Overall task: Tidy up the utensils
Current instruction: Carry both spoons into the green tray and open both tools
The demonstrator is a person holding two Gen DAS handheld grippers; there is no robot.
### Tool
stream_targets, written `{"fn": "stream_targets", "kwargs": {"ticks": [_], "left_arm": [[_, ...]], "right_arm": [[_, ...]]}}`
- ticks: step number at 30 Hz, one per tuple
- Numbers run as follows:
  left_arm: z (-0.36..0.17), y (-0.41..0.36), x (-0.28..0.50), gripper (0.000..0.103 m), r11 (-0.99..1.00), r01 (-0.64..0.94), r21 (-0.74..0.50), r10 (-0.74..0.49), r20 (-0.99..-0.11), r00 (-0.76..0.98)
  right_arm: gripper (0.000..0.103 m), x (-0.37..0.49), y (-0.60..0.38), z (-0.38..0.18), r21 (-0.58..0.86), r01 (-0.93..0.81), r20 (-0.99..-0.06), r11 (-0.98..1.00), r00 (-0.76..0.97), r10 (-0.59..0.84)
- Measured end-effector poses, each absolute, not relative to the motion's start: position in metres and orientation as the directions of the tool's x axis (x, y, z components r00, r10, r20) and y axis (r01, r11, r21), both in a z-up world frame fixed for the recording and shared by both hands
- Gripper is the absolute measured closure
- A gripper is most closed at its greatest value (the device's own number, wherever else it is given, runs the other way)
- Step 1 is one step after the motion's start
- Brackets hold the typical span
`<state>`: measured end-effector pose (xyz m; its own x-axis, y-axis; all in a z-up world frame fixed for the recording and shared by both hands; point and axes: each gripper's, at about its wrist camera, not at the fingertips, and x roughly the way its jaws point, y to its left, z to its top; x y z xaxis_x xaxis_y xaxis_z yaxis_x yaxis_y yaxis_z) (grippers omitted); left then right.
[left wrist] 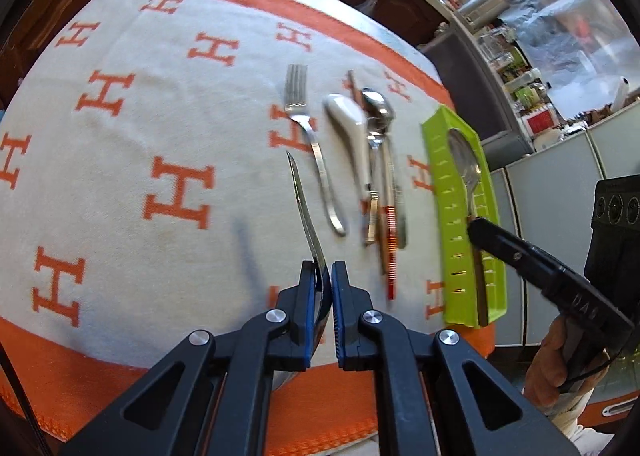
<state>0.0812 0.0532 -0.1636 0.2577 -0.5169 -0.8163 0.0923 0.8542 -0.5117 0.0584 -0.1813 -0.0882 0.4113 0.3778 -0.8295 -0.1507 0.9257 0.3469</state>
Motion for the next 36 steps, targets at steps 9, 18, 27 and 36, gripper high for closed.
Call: {"fn": "stream_targets", "kwargs": {"ticks": [9,18,27,36], "left_arm": [[-0.116,-0.014,0.088,0.097,0.808,0.258,-0.529,-0.584,-0.776,0.238],[-0.081,-0.102,0.102,0.097,0.757,0.409,-0.510,-0.620,-0.758,0.201],[-0.086,-0.173,0.111,0.097,0.727,0.443,-0.524,-0.634,-0.761,0.139],[-0.138,-0.215,0.112,0.094,0.772,0.413,-0.484,-0.558,-0.826,0.074]], "right_arm": [[0.097,0.037,-0.287,-0.051,0.251,0.067,-0.810,0.966,0.561,0.172],[0.097,0.050,-0.354,-0.089,0.169,0.190,-0.866,0.967,0.498,0.054],[0.086,0.043,-0.361,-0.103,0.225,0.230,-0.859,0.947,0.506,0.081],[0.083,0.009,-0.389,-0.070,0.292,0.379,-0.796,0.878,0.605,0.003]]}}
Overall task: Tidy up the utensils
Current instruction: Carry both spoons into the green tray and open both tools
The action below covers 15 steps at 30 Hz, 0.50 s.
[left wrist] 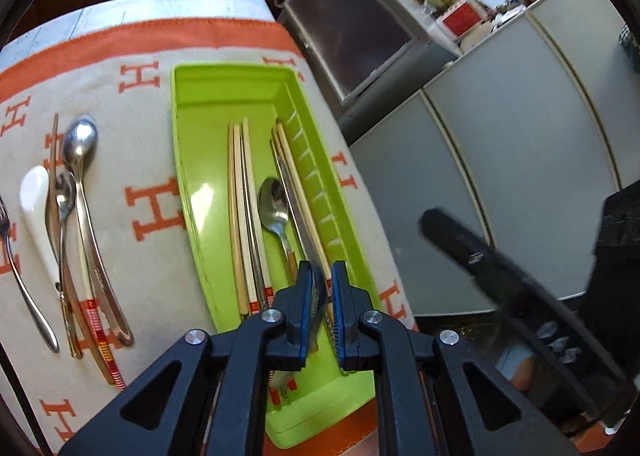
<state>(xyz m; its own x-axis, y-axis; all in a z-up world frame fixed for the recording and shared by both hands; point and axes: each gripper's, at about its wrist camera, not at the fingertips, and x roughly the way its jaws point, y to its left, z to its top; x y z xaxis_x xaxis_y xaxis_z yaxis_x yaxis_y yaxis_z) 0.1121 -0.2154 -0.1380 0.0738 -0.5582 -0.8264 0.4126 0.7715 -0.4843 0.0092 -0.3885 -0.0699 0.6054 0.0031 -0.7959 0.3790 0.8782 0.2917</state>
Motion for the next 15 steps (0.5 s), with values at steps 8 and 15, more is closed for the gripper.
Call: {"fn": "stream_targets", "kwargs": {"ticks": [8,15], "left_arm": [[-0.118,-0.193,0.082,0.052,0.790,0.453,-0.413,-0.529,-0.833,0.161],[-0.084,-0.127,0.067,0.034,0.864,0.406,-0.299,-0.450,-0.821,0.352]], "right_arm": [[0.080,-0.011,-0.390,-0.061,0.319,0.403,-0.769,0.858,0.639,-0.014],[0.080,-0.007,-0.362,-0.067,0.280,0.358,-0.785,0.891,0.620,-0.002]]}}
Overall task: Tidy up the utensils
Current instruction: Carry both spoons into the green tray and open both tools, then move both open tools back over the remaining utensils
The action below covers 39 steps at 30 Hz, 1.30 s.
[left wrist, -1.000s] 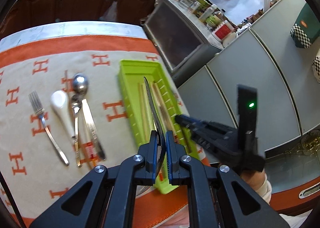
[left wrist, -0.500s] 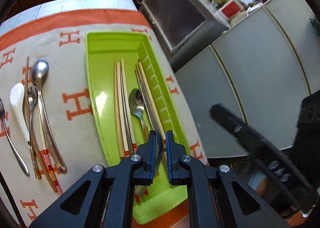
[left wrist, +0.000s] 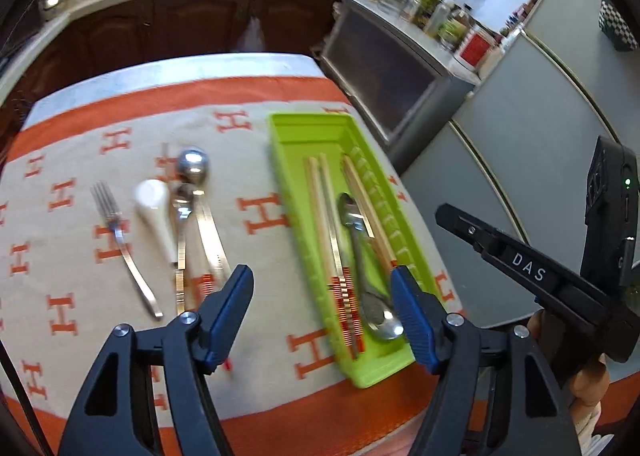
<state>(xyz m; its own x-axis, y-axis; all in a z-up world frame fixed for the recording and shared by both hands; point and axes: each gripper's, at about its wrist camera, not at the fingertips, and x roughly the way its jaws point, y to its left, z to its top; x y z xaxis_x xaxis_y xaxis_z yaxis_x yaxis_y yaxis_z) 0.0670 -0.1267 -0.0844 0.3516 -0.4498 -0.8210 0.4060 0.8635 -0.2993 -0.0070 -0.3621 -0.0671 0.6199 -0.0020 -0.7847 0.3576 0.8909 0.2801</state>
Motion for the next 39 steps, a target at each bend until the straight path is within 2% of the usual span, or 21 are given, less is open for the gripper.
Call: {"fn": "stream_targets", "kwargs": {"ticks": [9,32,39], "left_arm": [[-0.088,-0.063,0.065,0.031,0.921,0.288,-0.263,-0.369,-0.829,0.420],[-0.117,0.007,0.072,0.029,0.964,0.137,-0.228,-0.265,-0.854,0.448],[-0.135,0.044,0.081,0.029,0.976,0.041,-0.215,-0.210,-0.872,0.442]], "right_arm": [[0.079,0.006,-0.310,-0.065,0.226,0.267,-0.797,0.937,0.603,0.020],[0.077,0.042,-0.208,-0.076,0.131,0.052,-0.848,0.990,0.523,0.085],[0.077,0.078,-0.167,-0.089,0.117,-0.079,-0.857,0.990,0.495,0.141]]}}
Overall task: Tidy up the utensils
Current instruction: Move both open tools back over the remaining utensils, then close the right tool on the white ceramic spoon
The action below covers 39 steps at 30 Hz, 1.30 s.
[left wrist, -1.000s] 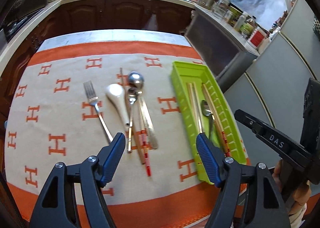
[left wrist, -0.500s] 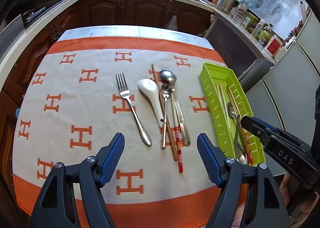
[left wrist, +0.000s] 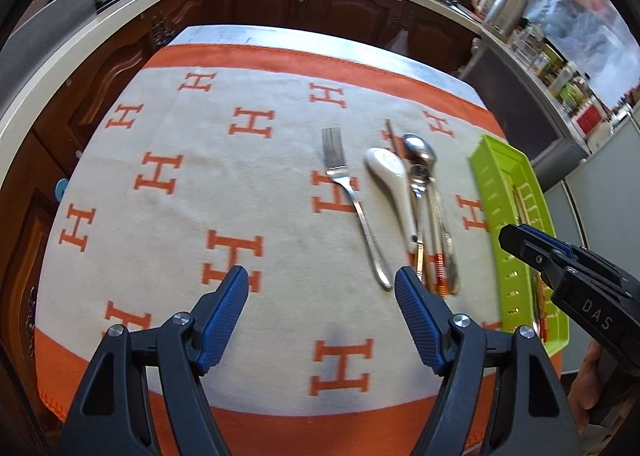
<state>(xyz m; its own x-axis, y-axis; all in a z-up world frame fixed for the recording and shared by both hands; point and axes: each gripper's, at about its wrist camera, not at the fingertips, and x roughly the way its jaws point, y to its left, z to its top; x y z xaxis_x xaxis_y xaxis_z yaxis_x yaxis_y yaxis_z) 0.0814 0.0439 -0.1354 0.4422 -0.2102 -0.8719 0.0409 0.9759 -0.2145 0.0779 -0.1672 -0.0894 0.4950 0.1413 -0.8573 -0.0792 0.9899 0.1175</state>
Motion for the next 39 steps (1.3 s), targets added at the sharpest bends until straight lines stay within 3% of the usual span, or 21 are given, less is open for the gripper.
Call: {"fn": "stream_targets", "kwargs": {"ticks": [9,17,33,39], "left_arm": [[-0.152,0.069,0.089,0.029,0.971,-0.025,-0.236,-0.204,-0.883,0.423],[-0.162,0.077,0.094,0.029,0.967,-0.036,-0.252,-0.217,-0.888,0.405],[-0.173,0.085,0.098,0.029,0.957,-0.049,-0.287,-0.247,-0.891,0.382],[-0.174,0.089,0.098,0.029,0.953,-0.058,-0.296,-0.253,-0.890,0.379]], "right_arm": [[0.077,0.133,-0.114,-0.129,0.013,-0.210,-0.871,0.978,0.477,0.114],[0.078,0.171,-0.106,-0.170,-0.041,-0.200,-0.897,0.979,0.439,0.052],[0.078,0.177,-0.069,-0.190,-0.298,-0.236,-0.842,0.925,0.522,-0.138],[0.081,0.180,-0.071,-0.189,-0.277,-0.223,-0.850,0.935,0.510,-0.130]]}}
